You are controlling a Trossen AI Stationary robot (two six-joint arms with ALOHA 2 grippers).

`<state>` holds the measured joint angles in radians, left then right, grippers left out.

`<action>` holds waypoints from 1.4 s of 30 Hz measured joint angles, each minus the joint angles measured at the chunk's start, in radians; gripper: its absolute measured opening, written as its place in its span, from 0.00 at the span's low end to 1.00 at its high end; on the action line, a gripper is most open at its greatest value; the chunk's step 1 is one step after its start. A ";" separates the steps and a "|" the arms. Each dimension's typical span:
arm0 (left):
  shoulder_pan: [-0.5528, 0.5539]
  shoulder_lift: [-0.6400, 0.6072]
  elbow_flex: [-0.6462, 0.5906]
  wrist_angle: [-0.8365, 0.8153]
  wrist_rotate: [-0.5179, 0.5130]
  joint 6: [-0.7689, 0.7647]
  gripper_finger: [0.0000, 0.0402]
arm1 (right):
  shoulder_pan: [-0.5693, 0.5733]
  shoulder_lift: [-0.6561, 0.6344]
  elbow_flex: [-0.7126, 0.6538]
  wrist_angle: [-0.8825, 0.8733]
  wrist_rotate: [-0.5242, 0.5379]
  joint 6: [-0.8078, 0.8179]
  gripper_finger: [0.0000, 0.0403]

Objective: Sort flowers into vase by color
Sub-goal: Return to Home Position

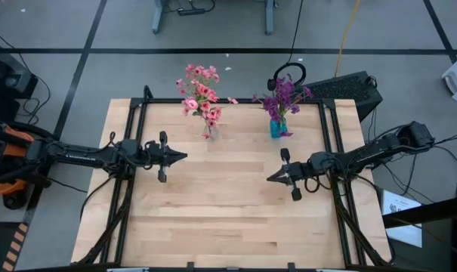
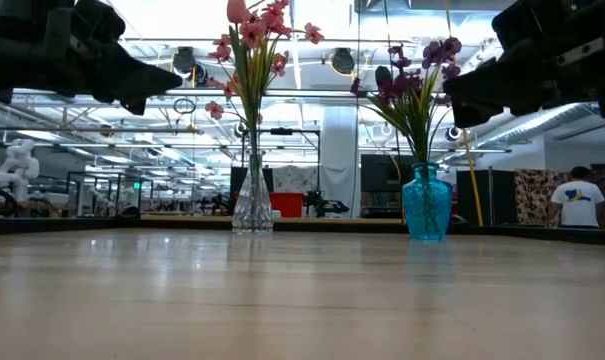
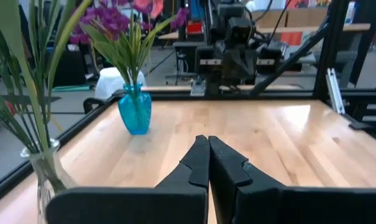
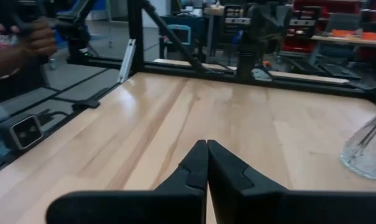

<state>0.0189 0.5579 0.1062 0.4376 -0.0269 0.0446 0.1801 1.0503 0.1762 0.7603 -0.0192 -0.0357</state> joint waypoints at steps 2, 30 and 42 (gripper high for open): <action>0.000 0.001 0.000 -0.014 0.000 0.005 0.01 | -0.015 0.000 -0.006 0.000 -0.034 0.002 0.00; -0.064 0.004 -0.099 0.050 -0.107 -0.076 0.00 | -0.042 0.000 -0.050 0.012 -0.063 0.050 0.00; -0.074 -0.019 -0.099 0.040 -0.115 -0.057 0.00 | -0.041 0.000 -0.128 0.119 -0.065 0.099 0.00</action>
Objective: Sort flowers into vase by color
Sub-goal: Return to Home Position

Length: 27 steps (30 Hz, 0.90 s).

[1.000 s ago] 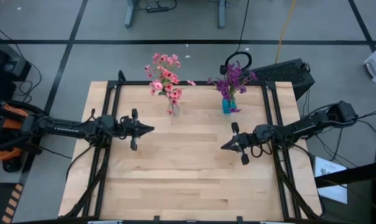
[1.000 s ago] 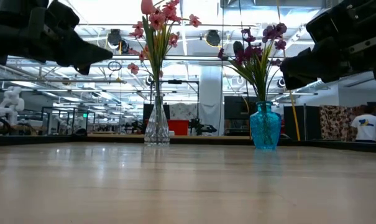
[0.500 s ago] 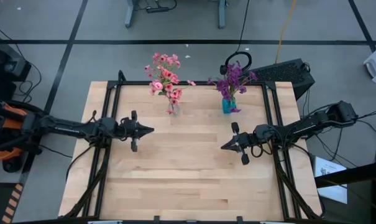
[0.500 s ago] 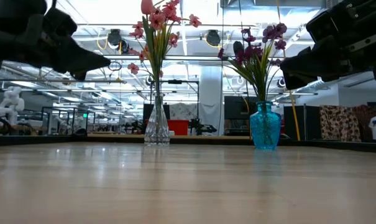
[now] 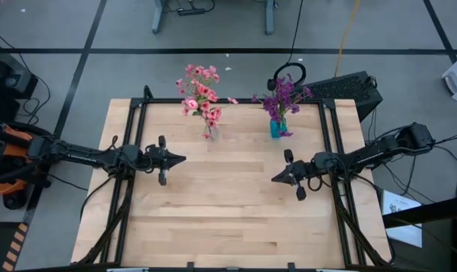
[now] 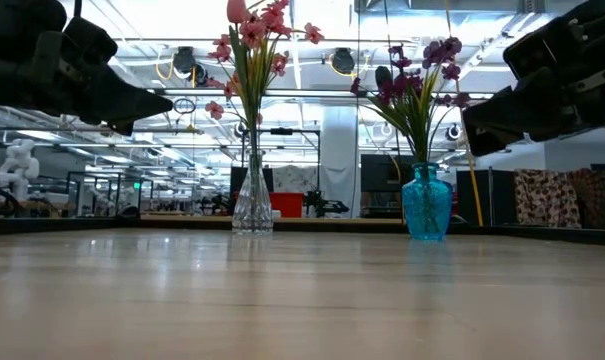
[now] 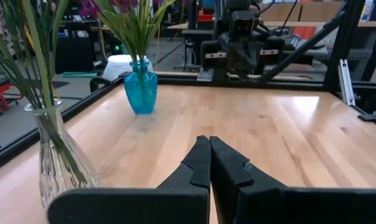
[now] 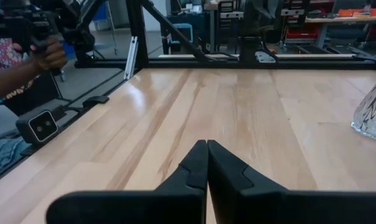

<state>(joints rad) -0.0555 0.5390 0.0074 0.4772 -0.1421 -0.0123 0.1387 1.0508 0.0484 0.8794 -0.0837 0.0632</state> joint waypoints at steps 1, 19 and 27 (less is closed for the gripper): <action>0.000 -0.001 0.000 0.000 0.000 0.000 0.00 | 0.000 0.000 -0.011 0.018 0.000 0.005 0.00; 0.000 -0.001 -0.001 -0.010 -0.029 -0.008 0.00 | 0.003 -0.125 -0.034 -0.051 0.080 0.024 0.00; 0.000 -0.006 -0.001 -0.014 -0.046 -0.004 0.00 | 0.025 -0.325 -0.034 -0.233 0.079 0.028 0.00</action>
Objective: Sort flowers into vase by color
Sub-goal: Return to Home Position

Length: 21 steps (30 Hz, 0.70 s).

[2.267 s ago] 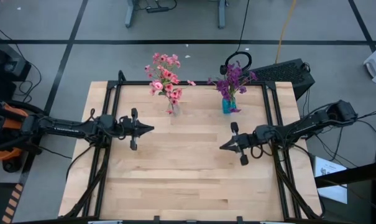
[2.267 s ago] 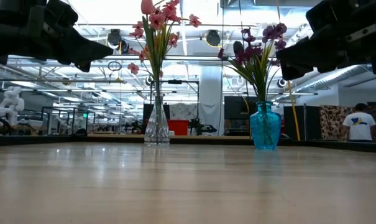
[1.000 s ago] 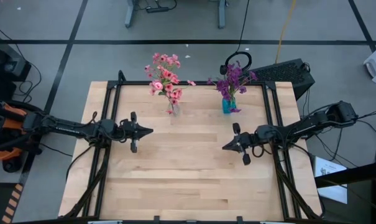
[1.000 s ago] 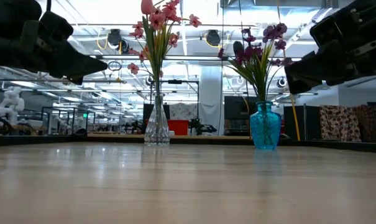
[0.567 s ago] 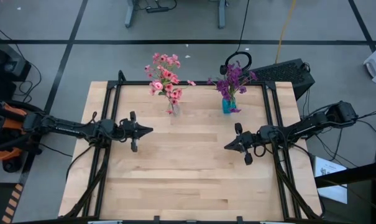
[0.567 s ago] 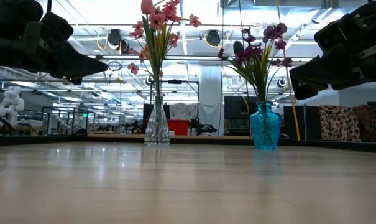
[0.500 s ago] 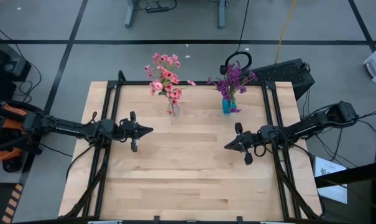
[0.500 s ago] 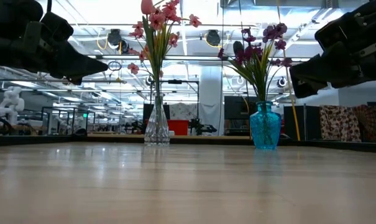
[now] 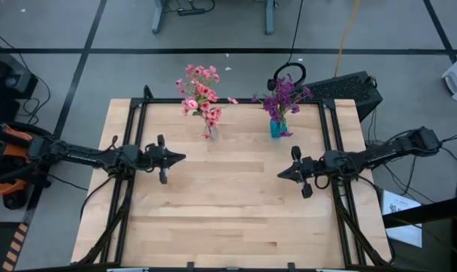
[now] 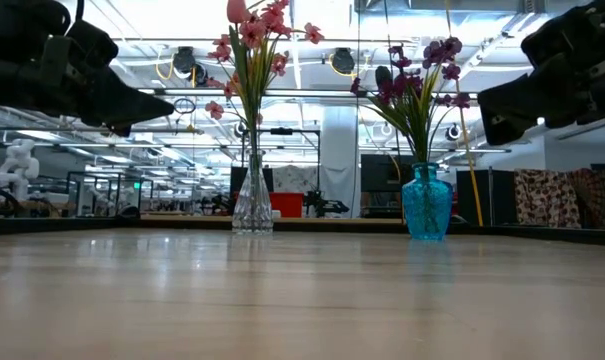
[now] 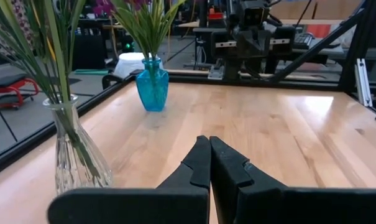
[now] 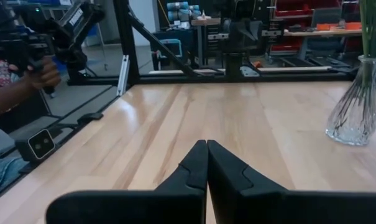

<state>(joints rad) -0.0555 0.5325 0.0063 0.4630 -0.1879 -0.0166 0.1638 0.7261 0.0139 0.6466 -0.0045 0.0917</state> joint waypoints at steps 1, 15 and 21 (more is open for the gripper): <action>0.000 -0.005 0.000 -0.001 0.000 0.000 0.00 | 0.002 -0.023 0.000 -0.022 0.004 -0.002 0.00; 0.000 -0.177 0.000 -0.147 0.000 -0.001 0.00 | 0.002 -0.245 0.000 -0.238 0.031 -0.028 0.00; 0.000 -0.282 0.000 -0.248 -0.004 -0.001 0.00 | 0.002 -0.322 0.000 -0.306 0.033 -0.031 0.00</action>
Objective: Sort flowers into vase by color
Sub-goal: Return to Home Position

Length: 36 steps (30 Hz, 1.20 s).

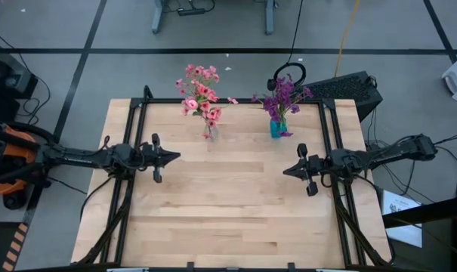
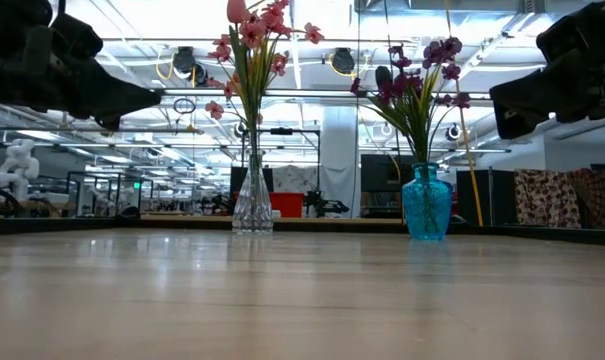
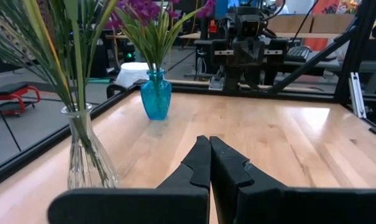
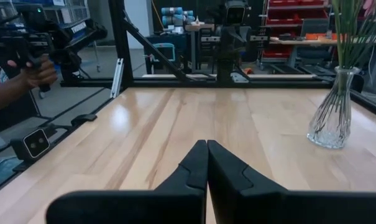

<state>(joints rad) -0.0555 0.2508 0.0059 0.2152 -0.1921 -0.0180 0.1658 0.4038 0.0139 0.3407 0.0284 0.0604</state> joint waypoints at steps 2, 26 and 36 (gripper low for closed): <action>0.000 -0.034 0.000 -0.027 0.000 -0.001 0.00 | 0.000 -0.029 0.000 -0.020 0.000 -0.012 0.00; -0.007 -0.251 0.000 -0.180 0.047 0.014 0.00 | 0.000 -0.403 0.001 -0.319 0.001 -0.034 0.00; -0.007 -0.251 0.000 -0.184 0.060 0.013 0.00 | 0.000 -0.403 0.001 -0.313 0.026 -0.064 0.00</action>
<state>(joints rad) -0.0624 0.0002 0.0055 0.0307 -0.1318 -0.0047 0.1654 0.0010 0.0151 0.0277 0.0547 -0.0035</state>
